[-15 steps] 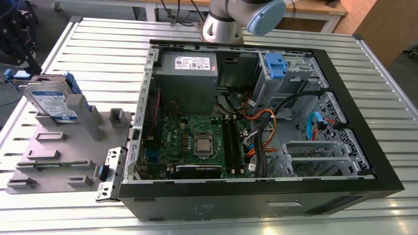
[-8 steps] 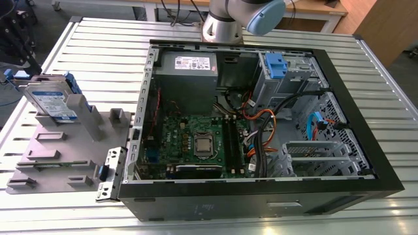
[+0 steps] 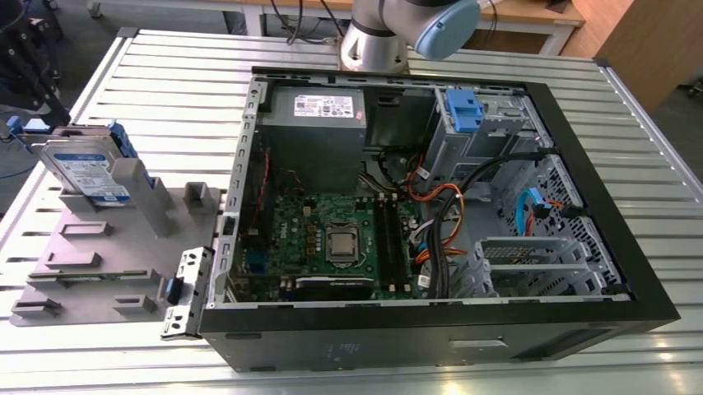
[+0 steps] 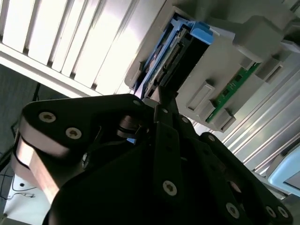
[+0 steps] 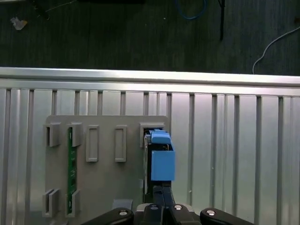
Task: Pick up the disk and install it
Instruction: 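Pick up the disk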
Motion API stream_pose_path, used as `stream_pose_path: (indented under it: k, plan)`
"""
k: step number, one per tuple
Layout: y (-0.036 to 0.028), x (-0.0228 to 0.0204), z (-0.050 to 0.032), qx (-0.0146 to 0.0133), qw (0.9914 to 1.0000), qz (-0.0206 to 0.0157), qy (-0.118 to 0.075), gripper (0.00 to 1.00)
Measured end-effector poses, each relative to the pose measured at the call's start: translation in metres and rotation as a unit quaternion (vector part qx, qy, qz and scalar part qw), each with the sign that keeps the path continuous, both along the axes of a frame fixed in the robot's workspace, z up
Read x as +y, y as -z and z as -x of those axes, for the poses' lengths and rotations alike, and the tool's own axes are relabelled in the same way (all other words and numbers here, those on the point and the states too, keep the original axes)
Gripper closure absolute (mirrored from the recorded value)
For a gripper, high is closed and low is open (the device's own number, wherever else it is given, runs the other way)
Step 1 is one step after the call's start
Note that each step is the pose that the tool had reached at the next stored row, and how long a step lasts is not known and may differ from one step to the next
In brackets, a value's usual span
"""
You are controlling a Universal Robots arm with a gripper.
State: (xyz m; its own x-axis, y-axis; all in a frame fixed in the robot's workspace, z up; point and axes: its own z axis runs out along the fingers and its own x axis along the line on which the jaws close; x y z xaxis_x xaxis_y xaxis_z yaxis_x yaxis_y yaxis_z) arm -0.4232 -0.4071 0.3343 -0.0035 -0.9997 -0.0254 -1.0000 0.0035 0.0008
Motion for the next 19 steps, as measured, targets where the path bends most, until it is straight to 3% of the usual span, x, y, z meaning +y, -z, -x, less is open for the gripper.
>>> stream_pose_path:
  k: [5,19]
  plan:
    - [0.0002,0.0,0.0,0.0,0.99925,0.0,0.039,0.89]
    - [0.0012,-0.0036,-0.0019,0.0,0.99909,0.0,0.043,0.89]
